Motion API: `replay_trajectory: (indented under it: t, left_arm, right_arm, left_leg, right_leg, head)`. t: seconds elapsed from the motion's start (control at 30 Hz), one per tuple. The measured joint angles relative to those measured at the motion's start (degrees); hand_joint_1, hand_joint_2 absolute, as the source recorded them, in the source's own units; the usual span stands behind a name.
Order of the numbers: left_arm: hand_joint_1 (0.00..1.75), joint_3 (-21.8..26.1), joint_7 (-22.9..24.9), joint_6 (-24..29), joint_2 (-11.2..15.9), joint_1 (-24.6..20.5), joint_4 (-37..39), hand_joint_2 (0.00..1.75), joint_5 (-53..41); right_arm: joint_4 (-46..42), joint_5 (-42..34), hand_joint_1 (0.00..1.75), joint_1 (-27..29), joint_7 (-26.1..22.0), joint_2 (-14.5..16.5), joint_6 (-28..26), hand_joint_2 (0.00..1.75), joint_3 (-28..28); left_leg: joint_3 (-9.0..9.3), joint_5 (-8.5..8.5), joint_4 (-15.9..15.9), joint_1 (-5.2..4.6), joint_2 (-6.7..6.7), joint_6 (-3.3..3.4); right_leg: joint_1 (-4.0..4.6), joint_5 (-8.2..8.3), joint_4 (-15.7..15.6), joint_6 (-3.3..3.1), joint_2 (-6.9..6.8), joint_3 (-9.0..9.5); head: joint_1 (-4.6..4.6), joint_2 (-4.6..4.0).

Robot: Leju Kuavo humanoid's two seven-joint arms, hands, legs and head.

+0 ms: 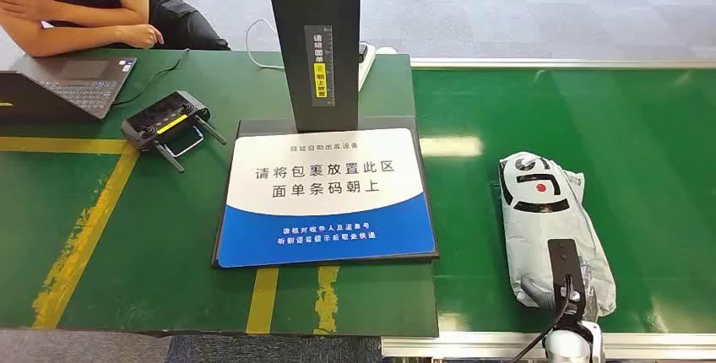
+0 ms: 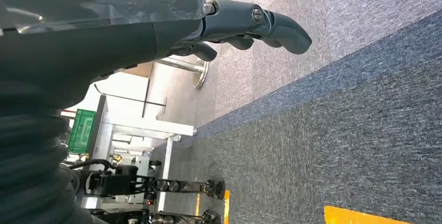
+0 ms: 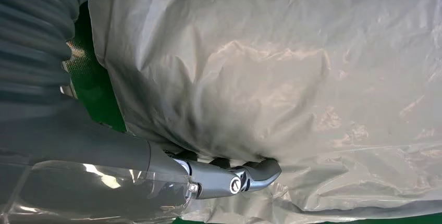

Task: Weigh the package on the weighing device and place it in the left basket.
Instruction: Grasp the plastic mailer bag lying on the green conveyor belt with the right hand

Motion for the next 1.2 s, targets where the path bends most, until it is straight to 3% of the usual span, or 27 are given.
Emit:
replay_trajectory:
  t: [0.3, 0.43, 0.9, 1.03, 1.2]
  left_arm:
    - [0.0, 0.11, -2.42, 0.09, -0.02, -0.1, 0.0, 1.75, 0.43]
    - [0.0, 0.15, -2.51, 0.1, -0.05, -0.1, 0.0, 1.75, 0.46]
    - [0.0, 0.16, -2.97, 0.36, -0.21, -0.1, 0.0, 1.75, 0.42]
    - [0.0, 0.17, -3.16, 0.36, -0.25, -0.1, 0.0, 1.75, 0.34]
    - [0.0, 0.22, -2.13, 0.09, -0.24, -0.04, 0.0, 1.75, 0.15]
  right_arm:
    - [0.65, -0.79, 0.86, -1.29, -1.42, -0.2, 1.57, 1.75, -0.08]
    - [0.74, -0.79, 1.75, -1.71, -1.48, -0.39, 1.63, 1.75, -0.11]
    - [0.4, -3.95, 1.75, -1.65, -3.92, -0.08, 5.61, 1.75, 1.42]
    - [-0.63, -10.01, 1.75, -0.87, -8.48, 0.61, 8.29, 1.75, 2.31]
    - [-4.48, -18.19, 1.75, 0.35, -19.53, 2.26, 5.59, 1.75, 2.68]
  left_leg:
    - [0.1, 0.08, 0.01, -0.03, 0.13, 0.11]
    - [0.12, 0.12, 0.02, -0.03, 0.14, 0.13]
    - [0.1, 0.14, 0.01, 0.0, 0.13, 0.08]
    - [0.03, 0.15, 0.01, -0.01, 0.12, 0.08]
    - [-0.11, 0.18, 0.01, -0.02, 0.04, 0.08]
  right_leg:
    - [-0.05, 0.21, -0.04, 0.09, 0.1, 0.08]
    - [-0.05, 0.26, -0.04, 0.08, 0.1, 0.09]
    - [0.01, 0.25, -0.02, 0.04, 0.09, 0.06]
    - [0.0, 0.25, -0.01, 0.04, 0.09, 0.0]
    - [-0.02, 0.24, 0.01, 0.05, 0.05, -0.11]
  head:
    - [0.02, 0.0]
    - [0.0, 0.0]
    - [0.0, 0.0]
    - [0.0, 0.0]
    - [0.01, 0.0]
